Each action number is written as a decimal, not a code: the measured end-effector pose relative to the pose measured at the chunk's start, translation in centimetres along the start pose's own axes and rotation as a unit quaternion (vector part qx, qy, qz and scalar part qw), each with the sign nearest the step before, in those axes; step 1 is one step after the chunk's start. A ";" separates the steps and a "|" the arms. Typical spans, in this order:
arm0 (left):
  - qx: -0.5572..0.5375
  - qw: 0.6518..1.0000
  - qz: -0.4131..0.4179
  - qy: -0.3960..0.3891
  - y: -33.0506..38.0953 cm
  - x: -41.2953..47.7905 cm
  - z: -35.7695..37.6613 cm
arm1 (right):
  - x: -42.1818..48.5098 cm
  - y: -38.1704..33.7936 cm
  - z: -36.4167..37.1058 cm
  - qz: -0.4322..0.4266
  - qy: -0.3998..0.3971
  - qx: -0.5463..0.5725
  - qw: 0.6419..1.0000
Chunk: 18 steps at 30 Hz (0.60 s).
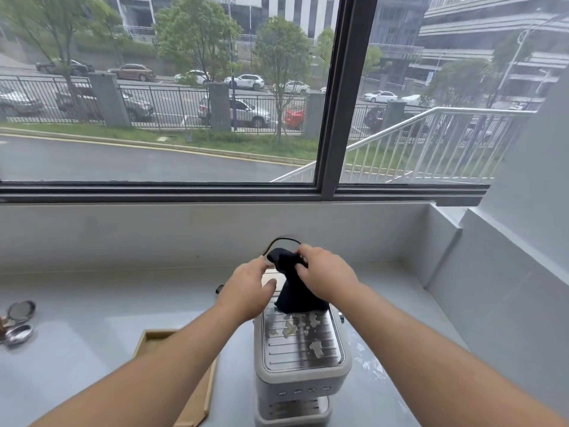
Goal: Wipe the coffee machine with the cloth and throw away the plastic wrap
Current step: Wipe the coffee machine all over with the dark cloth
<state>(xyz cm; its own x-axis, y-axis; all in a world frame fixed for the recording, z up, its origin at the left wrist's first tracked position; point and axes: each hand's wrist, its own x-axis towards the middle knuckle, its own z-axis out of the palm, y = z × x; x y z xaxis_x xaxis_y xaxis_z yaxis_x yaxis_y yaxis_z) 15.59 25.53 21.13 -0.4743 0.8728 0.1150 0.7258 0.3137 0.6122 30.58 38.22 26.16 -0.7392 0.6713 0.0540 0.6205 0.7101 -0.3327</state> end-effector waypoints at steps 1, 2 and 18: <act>0.006 1.000 0.002 0.008 -0.2 -0.1 0.6 | 0.0 0.2 0.5 -0.002 -0.009 -0.001 1.000; 0.013 1.000 -0.001 0.014 -0.4 -0.1 1.1 | -0.1 0.3 1.1 -0.002 -0.016 0.000 1.000; 0.078 0.993 -0.084 0.007 -2.1 -1.0 4.8 | -1.1 -0.2 6.9 -0.029 0.052 0.024 0.998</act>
<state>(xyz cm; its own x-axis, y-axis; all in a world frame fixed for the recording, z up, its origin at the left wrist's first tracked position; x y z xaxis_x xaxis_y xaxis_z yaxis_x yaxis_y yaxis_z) 16.96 25.75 15.99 -0.6010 0.7986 0.0325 0.7040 0.5097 0.4945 29.45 35.85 19.66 -0.7410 0.6495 0.1707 0.5626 0.7392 -0.3703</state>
